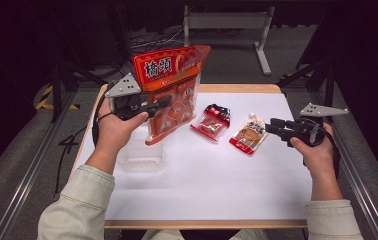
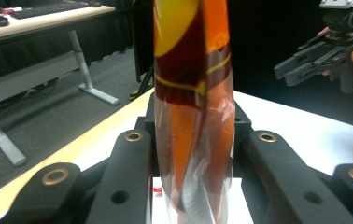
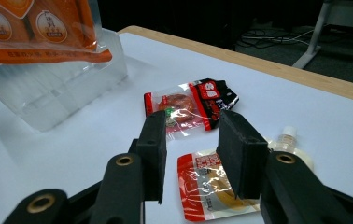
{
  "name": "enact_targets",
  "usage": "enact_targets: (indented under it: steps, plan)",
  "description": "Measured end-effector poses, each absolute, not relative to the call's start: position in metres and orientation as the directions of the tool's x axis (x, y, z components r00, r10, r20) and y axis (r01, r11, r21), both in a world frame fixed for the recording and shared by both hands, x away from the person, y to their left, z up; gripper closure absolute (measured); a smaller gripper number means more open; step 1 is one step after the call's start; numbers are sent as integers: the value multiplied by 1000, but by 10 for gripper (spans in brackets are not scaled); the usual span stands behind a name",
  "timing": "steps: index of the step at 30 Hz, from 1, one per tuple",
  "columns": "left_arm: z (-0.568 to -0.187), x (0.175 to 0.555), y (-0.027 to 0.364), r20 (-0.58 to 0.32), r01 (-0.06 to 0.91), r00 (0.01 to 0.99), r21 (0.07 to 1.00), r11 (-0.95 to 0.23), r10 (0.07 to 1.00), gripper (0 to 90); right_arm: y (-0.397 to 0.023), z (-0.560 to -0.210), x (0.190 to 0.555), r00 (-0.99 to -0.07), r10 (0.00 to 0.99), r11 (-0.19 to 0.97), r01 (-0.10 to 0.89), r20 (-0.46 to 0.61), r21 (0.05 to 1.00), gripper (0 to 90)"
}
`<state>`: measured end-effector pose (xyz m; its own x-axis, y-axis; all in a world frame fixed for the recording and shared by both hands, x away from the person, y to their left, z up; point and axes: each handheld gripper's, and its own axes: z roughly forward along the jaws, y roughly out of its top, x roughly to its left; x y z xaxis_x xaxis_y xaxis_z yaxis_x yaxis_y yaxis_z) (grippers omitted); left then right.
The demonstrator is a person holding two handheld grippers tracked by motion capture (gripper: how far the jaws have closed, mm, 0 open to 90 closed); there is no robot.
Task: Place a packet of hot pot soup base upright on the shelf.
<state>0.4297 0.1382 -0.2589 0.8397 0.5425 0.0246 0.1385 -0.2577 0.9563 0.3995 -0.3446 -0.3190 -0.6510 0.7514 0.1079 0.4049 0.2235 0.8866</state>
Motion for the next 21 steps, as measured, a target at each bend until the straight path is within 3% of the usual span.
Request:
enact_targets:
  steps: [21]
  plan:
    - [-272,462,182,-5,165,806,962,-217,592,710,-351,-322,390,-643,753,181,411,143,893,617]
